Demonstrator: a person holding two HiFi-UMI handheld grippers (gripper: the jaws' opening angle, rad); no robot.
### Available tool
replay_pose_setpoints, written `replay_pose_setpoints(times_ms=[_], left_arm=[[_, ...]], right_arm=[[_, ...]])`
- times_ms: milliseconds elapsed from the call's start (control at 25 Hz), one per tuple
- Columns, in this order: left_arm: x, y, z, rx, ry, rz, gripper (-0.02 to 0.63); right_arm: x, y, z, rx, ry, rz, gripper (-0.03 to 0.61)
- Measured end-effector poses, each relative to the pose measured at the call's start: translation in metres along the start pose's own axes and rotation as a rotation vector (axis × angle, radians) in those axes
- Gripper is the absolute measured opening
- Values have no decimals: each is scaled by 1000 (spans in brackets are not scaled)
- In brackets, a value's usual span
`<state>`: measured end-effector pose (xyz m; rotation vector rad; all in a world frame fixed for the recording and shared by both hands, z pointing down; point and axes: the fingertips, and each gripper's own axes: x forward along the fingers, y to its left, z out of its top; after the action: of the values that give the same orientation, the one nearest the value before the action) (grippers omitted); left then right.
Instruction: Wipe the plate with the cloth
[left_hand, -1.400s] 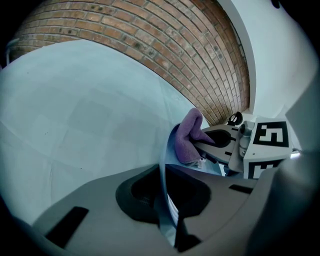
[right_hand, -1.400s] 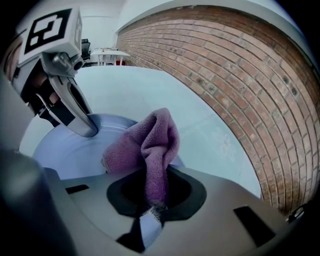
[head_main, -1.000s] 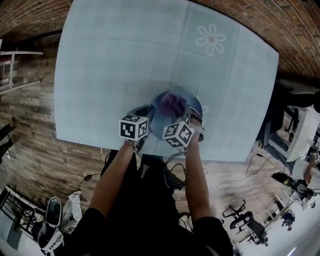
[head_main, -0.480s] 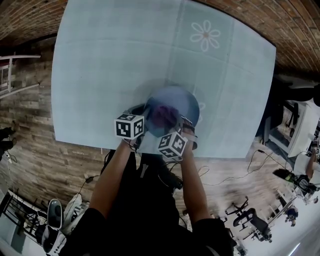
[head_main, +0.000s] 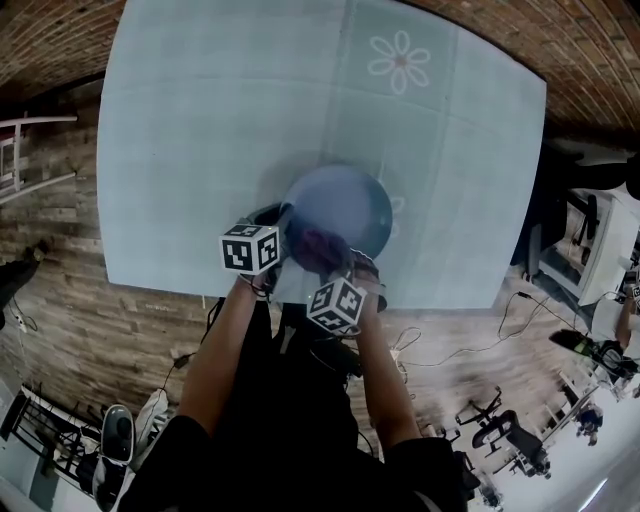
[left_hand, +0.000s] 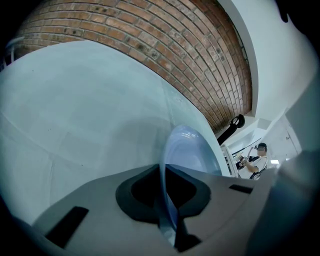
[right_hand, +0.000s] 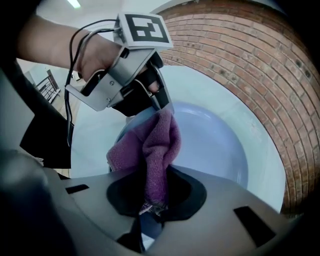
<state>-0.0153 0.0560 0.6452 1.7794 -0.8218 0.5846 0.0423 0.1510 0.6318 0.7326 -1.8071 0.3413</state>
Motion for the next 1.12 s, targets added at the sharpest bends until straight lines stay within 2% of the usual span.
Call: replay_pose_setpoints(times_ms=[360, 560, 920, 1120], left_arm=[[1, 0, 1, -16, -3, 4, 51], [0, 0, -1, -12, 2, 1, 51], [2, -3, 1, 13, 25, -11, 51], [1, -3, 0, 21, 30, -8, 51]], right_arm=[[-8, 10, -22, -14, 41, 45, 69], [-11, 3, -32, -30, 71, 11, 71], [-10, -12, -31, 3, 34, -62, 72], [-5, -30, -23, -12, 33, -79, 72]])
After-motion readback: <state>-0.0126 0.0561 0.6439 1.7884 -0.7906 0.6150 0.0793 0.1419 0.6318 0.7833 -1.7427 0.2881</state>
